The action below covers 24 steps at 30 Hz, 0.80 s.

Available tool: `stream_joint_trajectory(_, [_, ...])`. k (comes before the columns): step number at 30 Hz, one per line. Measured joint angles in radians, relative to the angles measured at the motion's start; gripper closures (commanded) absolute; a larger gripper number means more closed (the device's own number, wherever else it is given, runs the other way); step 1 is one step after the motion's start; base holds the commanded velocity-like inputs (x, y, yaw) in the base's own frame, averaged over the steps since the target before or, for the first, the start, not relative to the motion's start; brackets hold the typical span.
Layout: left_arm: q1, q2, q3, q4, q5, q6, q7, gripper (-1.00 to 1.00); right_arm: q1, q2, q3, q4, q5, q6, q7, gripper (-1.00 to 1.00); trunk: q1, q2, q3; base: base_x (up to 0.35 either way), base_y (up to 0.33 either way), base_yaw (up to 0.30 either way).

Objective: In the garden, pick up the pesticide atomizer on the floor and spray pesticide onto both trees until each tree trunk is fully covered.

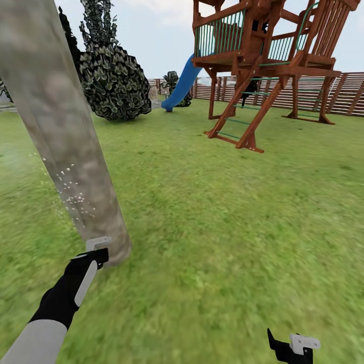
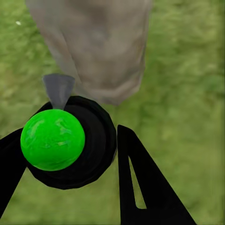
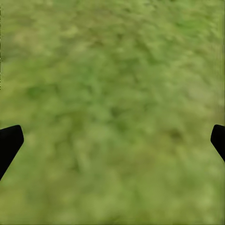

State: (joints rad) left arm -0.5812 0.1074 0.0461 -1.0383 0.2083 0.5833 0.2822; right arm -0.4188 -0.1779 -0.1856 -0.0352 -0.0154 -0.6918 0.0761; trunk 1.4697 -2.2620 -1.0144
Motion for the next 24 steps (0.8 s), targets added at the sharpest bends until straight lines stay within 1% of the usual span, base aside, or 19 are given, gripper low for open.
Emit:
stream_joint_trajectory(4, [0.001,0.005,0.001,0.009,-0.003,0.014,0.007,1.0,0.0,0.0,0.0,0.0,0.0,0.0,0.0,-1.0,0.0,0.0,0.0,0.0,0.0,0.184])
stream_joint_trajectory(6, [0.001,0.01,0.003,0.034,-0.004,0.031,0.029,1.0,0.0,0.0,0.0,0.0,0.0,0.0,0.0,-1.0,0.0,0.0,0.0,0.0,0.0,0.029])
stream_joint_trajectory(8, [0.001,0.033,0.006,0.053,-0.007,0.123,0.059,1.0,0.0,0.0,0.0,0.0,-0.001,0.0,-0.001,-1.0,0.0,0.0,0.0,0.0,0.0,0.003])
stream_joint_trajectory(9, [0.001,0.035,0.003,0.054,-0.001,0.132,0.061,1.0,0.0,0.0,0.0,0.0,-0.001,0.0,0.0,-1.0,0.0,0.0,0.0,0.0,0.0,0.0])
stream_joint_trajectory(11, [0.001,0.031,0.0,0.054,-0.001,0.139,0.062,1.0,0.0,0.0,0.0,0.0,-0.001,0.0,0.0,-1.0,0.0,0.0,0.0,0.01,0.0,0.0])
stream_joint_trajectory(14, [0.0,0.036,-0.004,0.055,-0.003,0.167,0.063,1.0,0.0,0.0,0.0,0.0,0.0,0.0,-0.001,-1.0,0.0,0.0,0.0,0.211,-0.086,0.029])
stream_joint_trajectory(20, [0.0,0.038,-0.005,0.055,-0.003,0.173,0.065,1.0,0.0,0.0,0.0,0.001,0.0,0.0,-0.001,-1.0,0.0,0.0,0.0,0.271,-0.16,0.249])
stream_joint_trajectory(23, [0.001,0.037,-0.005,0.044,-0.004,0.173,0.066,1.0,0.0,0.0,0.0,0.001,0.0,0.0,0.0,-1.0,0.0,0.0,0.0,0.07,-0.246,0.05])
stream_joint_trajectory(24, [0.001,0.037,0.001,0.04,-0.005,0.172,0.066,1.0,0.0,0.0,0.0,0.001,0.0,0.0,0.0,-1.0,0.0,0.0,0.0,0.064,-0.271,0.002])
